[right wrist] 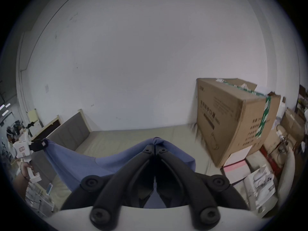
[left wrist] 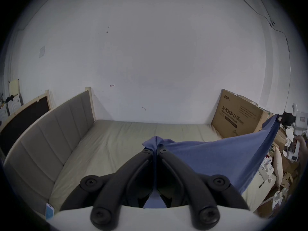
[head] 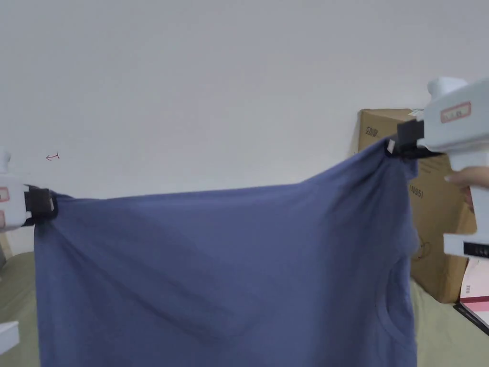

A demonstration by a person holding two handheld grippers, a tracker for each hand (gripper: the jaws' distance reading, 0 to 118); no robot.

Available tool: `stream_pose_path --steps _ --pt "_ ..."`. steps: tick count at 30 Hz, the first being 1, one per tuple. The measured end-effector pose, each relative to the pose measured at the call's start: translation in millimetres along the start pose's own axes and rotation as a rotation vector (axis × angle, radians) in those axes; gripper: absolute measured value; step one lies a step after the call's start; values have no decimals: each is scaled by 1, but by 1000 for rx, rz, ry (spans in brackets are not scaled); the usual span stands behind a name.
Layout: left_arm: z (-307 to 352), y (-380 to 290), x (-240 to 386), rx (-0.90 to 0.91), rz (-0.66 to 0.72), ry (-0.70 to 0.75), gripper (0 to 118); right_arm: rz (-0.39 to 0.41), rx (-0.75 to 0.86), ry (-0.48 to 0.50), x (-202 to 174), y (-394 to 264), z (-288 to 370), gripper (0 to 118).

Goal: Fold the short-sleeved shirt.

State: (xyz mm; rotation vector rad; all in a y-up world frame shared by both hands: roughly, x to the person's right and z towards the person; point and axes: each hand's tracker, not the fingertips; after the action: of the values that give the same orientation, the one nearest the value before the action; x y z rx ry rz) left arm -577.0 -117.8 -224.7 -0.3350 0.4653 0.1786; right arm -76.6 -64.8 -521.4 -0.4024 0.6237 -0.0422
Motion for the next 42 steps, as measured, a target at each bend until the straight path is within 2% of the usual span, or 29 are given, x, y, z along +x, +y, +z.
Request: stream_pose_path --steps 3,8,13,16,18,21,23,27,30,32,35,37,38,42 --pt "-26 20 11 15 -40 12 1 40 17 -59 0 30 -31 0" --pt "-78 48 16 14 6 3 1 -12 87 -90 1 81 -73 0" --pt "-118 74 17 95 101 -9 1 93 181 -179 -8 120 -101 0" --pt "-135 87 24 160 111 9 1 168 279 -243 -9 131 -111 0" --pt "-142 90 28 195 104 15 1 194 307 -275 -11 130 -117 0" --pt "-154 80 37 244 76 54 1 190 343 -287 -10 112 -130 0" --pt "-165 65 41 234 51 76 1 181 339 -272 -6 88 -142 0" --pt "-196 -9 38 52 36 75 1 139 157 -255 12 -9 -183 0" --pt "-210 -104 29 -153 43 57 1 86 -67 -272 29 -127 -202 0" --pt "-205 -172 22 -282 60 24 1 73 -261 -245 44 -209 -206 0" --pt "-180 -263 7 -465 72 18 1 148 -516 -229 62 -318 -186 0" --pt "-160 -305 -12 -556 54 9 1 162 -625 -177 71 -367 -154 0" --pt "-146 -320 -17 -605 33 -13 1 141 -673 -161 74 -387 -132 0" --pt "-78 -351 -27 -668 -102 -91 1 146 -721 -114 90 -416 -57 0"
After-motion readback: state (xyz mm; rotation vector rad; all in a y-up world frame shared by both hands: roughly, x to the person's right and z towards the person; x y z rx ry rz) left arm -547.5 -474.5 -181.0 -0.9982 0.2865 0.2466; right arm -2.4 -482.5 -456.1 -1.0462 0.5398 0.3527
